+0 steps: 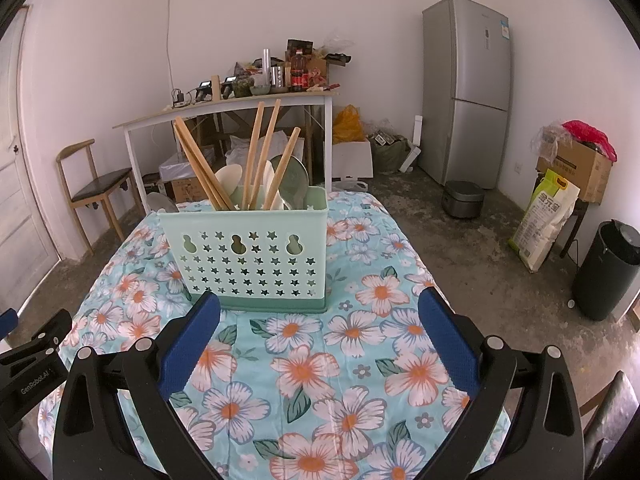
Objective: Organize utensils
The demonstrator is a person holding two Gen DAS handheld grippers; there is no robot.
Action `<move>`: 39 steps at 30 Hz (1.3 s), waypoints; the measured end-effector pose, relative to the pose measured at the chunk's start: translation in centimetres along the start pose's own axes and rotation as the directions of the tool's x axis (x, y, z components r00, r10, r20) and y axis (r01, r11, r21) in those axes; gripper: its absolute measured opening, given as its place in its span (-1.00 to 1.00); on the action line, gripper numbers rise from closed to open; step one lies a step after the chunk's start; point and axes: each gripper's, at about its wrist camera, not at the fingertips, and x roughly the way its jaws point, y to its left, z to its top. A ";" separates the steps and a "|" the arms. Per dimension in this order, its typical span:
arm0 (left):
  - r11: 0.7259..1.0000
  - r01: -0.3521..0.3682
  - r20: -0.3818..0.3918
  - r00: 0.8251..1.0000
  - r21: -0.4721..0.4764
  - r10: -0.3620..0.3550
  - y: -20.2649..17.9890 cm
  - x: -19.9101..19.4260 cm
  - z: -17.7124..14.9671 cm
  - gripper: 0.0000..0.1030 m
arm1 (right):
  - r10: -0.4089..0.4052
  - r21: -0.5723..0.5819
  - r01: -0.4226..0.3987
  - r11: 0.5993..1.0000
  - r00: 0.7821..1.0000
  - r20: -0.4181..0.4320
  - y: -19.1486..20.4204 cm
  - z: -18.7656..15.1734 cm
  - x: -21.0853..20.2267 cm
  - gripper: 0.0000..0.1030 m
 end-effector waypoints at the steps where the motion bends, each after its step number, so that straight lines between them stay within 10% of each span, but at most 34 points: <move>1: 1.000 0.000 0.000 1.000 0.000 0.000 0.0 0.0 0.0 0.84 | -0.001 0.000 0.001 1.000 1.000 0.000 0.0 0.0 0.0 0.87; 39: 1.000 0.001 -0.004 1.000 -0.003 -0.001 0.1 0.1 0.0 0.84 | 0.012 0.003 -0.012 1.000 1.000 -0.006 0.1 0.1 0.0 0.87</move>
